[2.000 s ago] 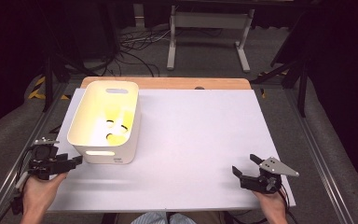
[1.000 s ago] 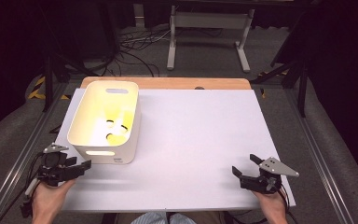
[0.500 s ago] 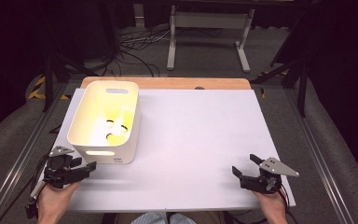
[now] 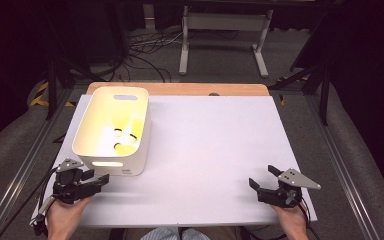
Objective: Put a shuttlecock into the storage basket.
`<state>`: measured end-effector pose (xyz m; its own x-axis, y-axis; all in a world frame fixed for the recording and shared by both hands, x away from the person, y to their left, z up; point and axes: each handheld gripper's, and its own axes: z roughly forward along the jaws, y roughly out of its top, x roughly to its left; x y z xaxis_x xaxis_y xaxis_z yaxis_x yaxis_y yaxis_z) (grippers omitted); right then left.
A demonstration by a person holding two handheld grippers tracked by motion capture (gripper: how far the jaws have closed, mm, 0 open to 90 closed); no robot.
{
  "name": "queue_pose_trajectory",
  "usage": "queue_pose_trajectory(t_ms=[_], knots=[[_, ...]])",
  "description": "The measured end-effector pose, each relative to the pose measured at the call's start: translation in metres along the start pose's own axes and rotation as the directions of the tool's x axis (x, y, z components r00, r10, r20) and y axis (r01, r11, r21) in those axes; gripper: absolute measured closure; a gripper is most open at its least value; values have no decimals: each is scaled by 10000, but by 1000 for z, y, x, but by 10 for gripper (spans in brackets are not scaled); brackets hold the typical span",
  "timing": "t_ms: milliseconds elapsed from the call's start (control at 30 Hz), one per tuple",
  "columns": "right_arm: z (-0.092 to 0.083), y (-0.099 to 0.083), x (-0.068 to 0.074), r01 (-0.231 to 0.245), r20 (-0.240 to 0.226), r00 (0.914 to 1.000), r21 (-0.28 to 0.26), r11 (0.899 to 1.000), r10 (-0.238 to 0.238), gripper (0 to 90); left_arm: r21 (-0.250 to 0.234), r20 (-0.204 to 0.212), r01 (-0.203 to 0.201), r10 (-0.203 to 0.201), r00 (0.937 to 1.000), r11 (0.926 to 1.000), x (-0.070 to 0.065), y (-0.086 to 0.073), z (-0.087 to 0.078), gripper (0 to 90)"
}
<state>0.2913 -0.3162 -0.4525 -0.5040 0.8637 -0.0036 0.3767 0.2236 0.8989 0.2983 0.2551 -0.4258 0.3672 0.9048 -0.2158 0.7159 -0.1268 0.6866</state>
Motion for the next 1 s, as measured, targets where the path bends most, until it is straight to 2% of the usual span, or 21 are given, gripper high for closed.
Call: queue_pose_trajectory(t_ms=[267,400,767,933,1000], knots=[[0,0,2,96,-34,9999,59,9999,-95,148,-190,257,-106,110,9996,9998,-5,-4,3,383],[0,0,3,161,-43,9999,46,9999,-161,147,-401,376,-128,143,9992,9991,-7,-5,3,374],[-5,-1,10,232,-321,9992,113,9997,-228,145,-1086,590,-491,558,9967,9929,-10,-11,3,373],[-5,-1,12,226,-410,9989,154,9996,-220,145,-1251,741,-360,455,9962,9915,-7,-14,3,373],[-6,-1,13,331,-442,9985,171,9993,-323,145,-1259,716,-430,523,9961,9911,-7,-15,4,373]])
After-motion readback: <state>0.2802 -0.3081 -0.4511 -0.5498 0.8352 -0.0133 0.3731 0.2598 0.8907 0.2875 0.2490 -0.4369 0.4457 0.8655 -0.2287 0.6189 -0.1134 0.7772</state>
